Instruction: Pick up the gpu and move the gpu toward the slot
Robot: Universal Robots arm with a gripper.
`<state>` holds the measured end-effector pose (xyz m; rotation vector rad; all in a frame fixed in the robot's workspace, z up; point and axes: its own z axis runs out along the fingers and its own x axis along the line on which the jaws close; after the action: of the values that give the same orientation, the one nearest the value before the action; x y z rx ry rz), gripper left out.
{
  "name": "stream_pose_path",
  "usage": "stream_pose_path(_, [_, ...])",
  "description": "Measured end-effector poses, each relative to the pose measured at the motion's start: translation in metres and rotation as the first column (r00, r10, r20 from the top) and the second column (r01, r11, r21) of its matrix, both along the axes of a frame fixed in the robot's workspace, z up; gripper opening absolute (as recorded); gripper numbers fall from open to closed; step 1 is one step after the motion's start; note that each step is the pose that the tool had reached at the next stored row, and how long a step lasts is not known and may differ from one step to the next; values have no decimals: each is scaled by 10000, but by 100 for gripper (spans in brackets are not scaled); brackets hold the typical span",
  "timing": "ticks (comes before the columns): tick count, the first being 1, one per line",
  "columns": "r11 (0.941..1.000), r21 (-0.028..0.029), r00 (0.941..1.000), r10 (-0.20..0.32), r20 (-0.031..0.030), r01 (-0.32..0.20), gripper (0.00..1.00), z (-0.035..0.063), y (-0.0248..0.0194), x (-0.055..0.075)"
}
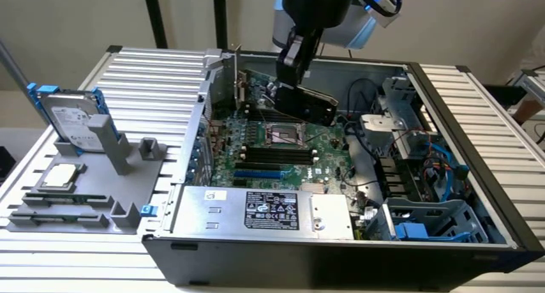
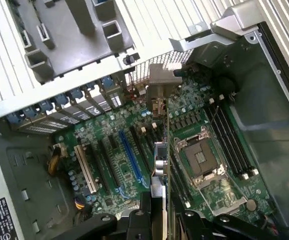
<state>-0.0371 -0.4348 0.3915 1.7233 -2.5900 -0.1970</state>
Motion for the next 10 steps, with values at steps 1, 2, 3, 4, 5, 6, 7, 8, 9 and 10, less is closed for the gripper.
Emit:
stream_pose_path(1, [9999,7,9999,168,12,-168,26,-4,0,0])
stream_pose_path(2, [9994,14,9994,348,24,-348,26,-7,0,0])
stream_pose_path(3, [9986,20,9986,528,35,-528,26,-11,0,0])
stream_pose_path(4, [9975,24,9974,713,43,-713,26,-16,0,0])
stream_pose_path(5, [9960,25,9959,898,49,-899,26,-22,0,0])
stream_pose_path(6, [9941,25,9941,1082,53,-1082,26,-28,0,0])
stream_pose_path(7, [9921,25,9921,1250,56,-1250,26,-34,0,0])
stream_pose_path(8, [9896,26,9896,1439,59,-1439,26,-40,0,0])
stream_pose_path(9, [9868,26,9868,1621,62,-1621,26,-48,0,0])
stream_pose_path(10, [9837,28,9837,1795,64,-1795,26,-55,0,0])
